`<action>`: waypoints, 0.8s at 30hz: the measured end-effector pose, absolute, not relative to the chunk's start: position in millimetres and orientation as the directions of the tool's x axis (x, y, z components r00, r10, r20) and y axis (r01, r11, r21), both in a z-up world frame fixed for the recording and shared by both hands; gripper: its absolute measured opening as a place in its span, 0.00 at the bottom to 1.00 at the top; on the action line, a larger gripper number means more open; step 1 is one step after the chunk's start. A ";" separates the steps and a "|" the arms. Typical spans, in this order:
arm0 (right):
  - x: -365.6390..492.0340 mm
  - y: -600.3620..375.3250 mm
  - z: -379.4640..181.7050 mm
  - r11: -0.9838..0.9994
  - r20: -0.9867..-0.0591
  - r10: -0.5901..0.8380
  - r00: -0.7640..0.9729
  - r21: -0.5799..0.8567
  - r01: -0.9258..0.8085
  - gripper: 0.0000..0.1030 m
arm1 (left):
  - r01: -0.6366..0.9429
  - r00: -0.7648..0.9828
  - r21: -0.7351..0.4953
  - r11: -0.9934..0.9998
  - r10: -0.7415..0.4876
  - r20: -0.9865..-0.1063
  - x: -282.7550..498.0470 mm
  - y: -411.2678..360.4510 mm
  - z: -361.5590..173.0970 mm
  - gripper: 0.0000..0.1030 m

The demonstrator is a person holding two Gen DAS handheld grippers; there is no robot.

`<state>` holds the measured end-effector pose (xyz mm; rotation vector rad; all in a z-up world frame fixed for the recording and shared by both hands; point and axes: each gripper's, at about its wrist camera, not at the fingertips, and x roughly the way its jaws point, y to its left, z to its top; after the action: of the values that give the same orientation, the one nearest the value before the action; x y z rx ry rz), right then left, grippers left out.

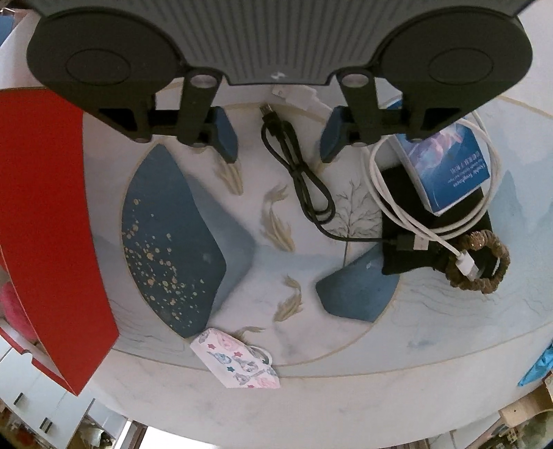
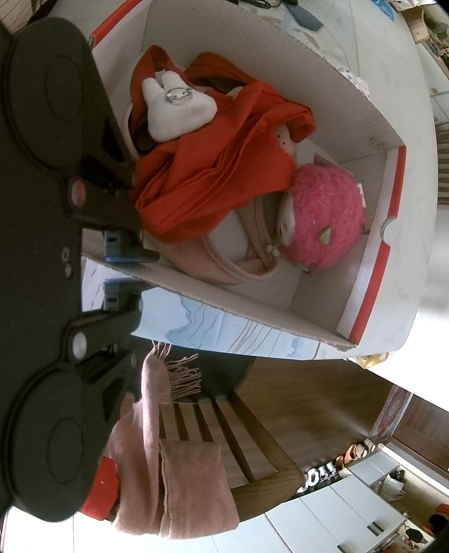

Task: Organize objects
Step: 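Grasp the black USB cable with the left gripper and lift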

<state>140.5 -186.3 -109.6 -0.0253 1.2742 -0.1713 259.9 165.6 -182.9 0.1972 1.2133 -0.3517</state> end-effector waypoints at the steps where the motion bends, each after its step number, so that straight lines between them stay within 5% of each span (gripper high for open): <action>1: 140.4 -186.4 -109.8 0.987 -0.949 -0.143 0.281 -0.115 0.113 0.06 | 0.368 0.311 -0.025 0.930 -0.148 -0.939 260.4 165.2 -182.9 0.36; 7: 140.6 -186.3 -110.1 0.987 -0.949 -0.143 0.281 -0.116 0.112 0.07 | 0.379 0.340 0.038 0.925 -0.101 -0.935 260.6 164.4 -183.5 0.05; 24: 139.9 -185.3 -107.8 0.987 -0.947 -0.146 0.285 -0.120 0.106 0.07 | 0.467 0.403 -0.008 0.884 -0.221 -0.888 257.1 155.4 -111.1 0.05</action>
<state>139.9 -185.3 -107.8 -0.0365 1.2707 -0.1684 257.1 155.4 -111.1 0.2583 1.0726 -0.4404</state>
